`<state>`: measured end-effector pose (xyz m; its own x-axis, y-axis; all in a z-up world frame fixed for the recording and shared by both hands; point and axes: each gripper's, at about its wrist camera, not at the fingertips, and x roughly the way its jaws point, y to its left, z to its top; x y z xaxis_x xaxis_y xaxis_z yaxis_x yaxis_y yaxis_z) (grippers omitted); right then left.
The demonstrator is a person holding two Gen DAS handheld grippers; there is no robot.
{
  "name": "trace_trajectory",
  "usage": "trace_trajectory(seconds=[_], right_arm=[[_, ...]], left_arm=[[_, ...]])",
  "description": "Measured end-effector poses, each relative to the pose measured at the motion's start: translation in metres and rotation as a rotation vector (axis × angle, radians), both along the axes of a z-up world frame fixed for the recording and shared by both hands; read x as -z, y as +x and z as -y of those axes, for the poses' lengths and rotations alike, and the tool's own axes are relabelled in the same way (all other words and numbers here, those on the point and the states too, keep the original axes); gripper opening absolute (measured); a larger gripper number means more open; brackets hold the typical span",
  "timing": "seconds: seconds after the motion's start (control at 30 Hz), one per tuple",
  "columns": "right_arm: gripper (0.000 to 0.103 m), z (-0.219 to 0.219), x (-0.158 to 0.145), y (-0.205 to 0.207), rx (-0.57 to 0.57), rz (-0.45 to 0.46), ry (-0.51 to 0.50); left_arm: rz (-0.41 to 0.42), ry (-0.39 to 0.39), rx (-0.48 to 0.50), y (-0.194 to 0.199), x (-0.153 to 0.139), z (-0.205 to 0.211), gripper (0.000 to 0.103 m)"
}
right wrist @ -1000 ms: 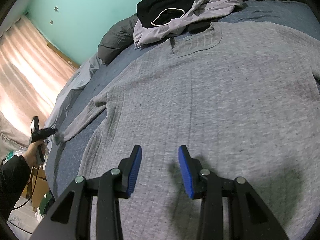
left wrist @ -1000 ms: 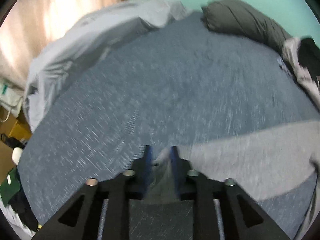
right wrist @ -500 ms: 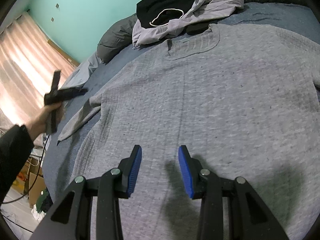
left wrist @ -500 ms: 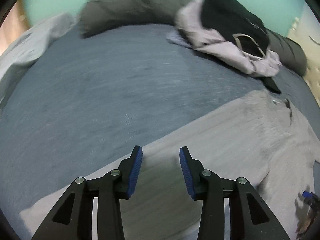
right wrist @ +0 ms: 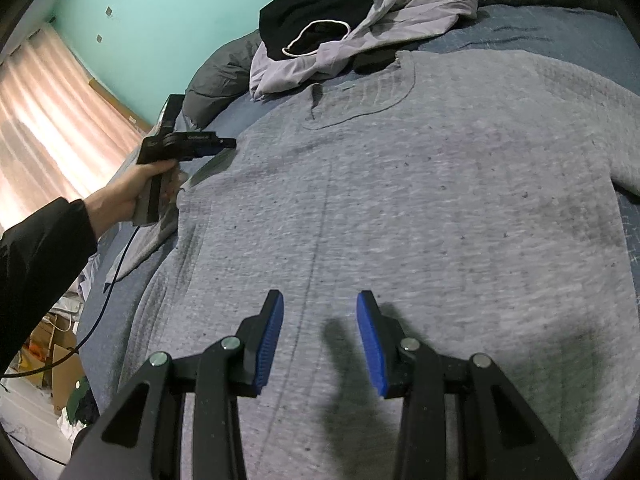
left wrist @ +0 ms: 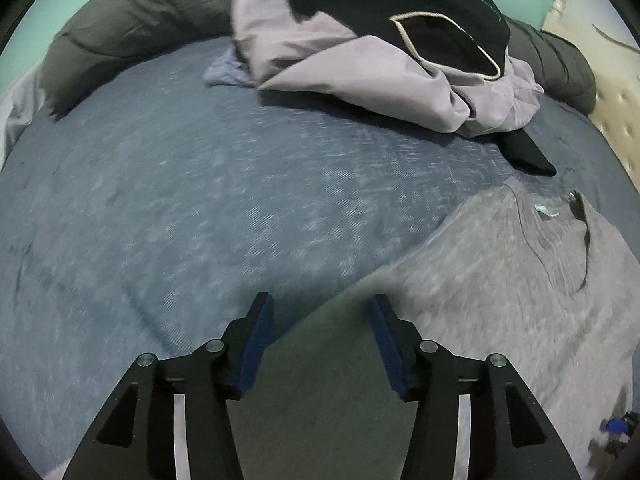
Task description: Fold clothes
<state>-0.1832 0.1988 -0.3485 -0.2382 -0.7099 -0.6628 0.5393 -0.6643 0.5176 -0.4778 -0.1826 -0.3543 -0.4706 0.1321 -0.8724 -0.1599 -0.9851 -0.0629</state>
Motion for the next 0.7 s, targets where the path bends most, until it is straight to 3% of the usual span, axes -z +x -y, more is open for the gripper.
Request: trace_trajectory(seconds=[0.13, 0.17, 0.27, 0.3, 0.47, 0.7], right_arm=[[0.038, -0.002, 0.006, -0.003, 0.000, 0.023, -0.002], [0.038, -0.002, 0.006, -0.003, -0.001, 0.024, -0.003], [0.038, 0.000, 0.006, -0.003, -0.004, 0.025, -0.006], [0.038, 0.000, 0.006, -0.003, -0.006, 0.025, -0.007], [0.038, 0.002, 0.004, 0.000, -0.010, 0.024, -0.012], [0.038, -0.004, 0.000, -0.002, 0.005, 0.028, -0.035]], left_arm=[[0.031, 0.014, 0.021, -0.010, 0.006, -0.002, 0.051], [0.039, 0.025, 0.035, -0.010, 0.007, -0.003, 0.036], [0.044, 0.004, 0.084, -0.007, 0.005, -0.010, 0.010], [0.044, -0.010, 0.100, -0.005, 0.004, -0.013, 0.005], [0.031, -0.053, 0.135, 0.002, -0.006, -0.023, 0.003], [-0.037, -0.126, 0.086, -0.003, -0.027, -0.027, 0.002]])
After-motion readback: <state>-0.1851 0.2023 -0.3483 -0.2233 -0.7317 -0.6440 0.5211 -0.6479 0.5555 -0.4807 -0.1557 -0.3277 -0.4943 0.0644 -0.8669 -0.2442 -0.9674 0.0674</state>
